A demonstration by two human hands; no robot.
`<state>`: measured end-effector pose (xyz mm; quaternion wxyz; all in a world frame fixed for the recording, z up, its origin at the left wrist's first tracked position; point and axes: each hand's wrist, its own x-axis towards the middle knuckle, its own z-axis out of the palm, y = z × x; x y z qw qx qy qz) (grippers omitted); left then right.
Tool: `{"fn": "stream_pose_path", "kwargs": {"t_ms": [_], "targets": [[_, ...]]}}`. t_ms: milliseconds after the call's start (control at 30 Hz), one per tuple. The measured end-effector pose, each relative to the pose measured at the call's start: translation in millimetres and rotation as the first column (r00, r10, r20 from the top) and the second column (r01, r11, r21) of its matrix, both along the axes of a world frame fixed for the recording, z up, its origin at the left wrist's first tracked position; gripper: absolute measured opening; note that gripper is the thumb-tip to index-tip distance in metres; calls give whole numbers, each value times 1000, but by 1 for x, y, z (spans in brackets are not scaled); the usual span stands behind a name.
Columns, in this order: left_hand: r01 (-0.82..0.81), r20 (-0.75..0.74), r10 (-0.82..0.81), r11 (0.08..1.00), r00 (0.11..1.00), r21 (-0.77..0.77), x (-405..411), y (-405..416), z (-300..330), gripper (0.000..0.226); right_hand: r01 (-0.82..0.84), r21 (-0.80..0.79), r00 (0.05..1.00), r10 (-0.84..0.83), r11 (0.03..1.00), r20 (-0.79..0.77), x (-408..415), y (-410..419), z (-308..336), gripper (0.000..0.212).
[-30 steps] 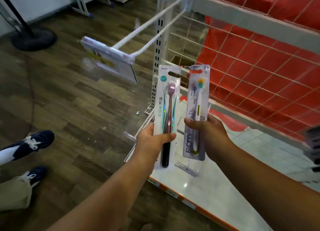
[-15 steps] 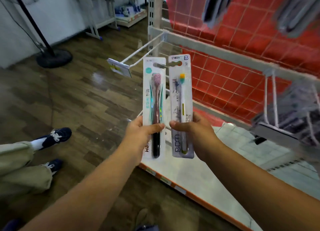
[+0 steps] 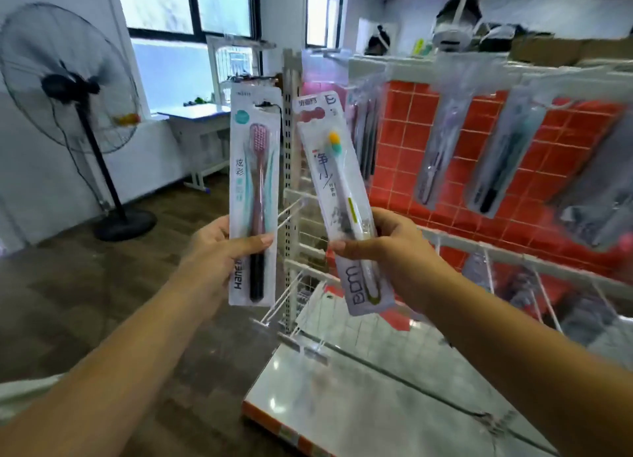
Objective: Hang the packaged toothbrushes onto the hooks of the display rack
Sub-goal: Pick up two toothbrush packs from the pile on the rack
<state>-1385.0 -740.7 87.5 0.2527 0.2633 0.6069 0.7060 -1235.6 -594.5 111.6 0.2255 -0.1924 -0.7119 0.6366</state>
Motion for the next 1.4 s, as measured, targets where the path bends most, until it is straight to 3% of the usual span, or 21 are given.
{"fn": "stream_pose_path", "kwargs": {"t_ms": [267, 600, 933, 1400], "targets": [[96, -25, -94, 990, 995, 104, -6, 12, 49, 25, 162, -12, 978, -162, 987, -134, 17, 9, 53, 31], [339, -43, -337, 928, 941, 152, 7, 29, 62, 38, 258, -1, 962, -256, 966, -98, 21, 11, 58, 35], [418, 0, -421, 900, 907, 127, 28, 60, 60, 31, 393, 10, 916, -391, 919, -96, 51, 14, 62, 48], [471, 12, -475, 876, 880, 99, 85, 100, 51, 44, 526, -69, 836, -531, 847, -137, 130, 34, 47, 32]]}}
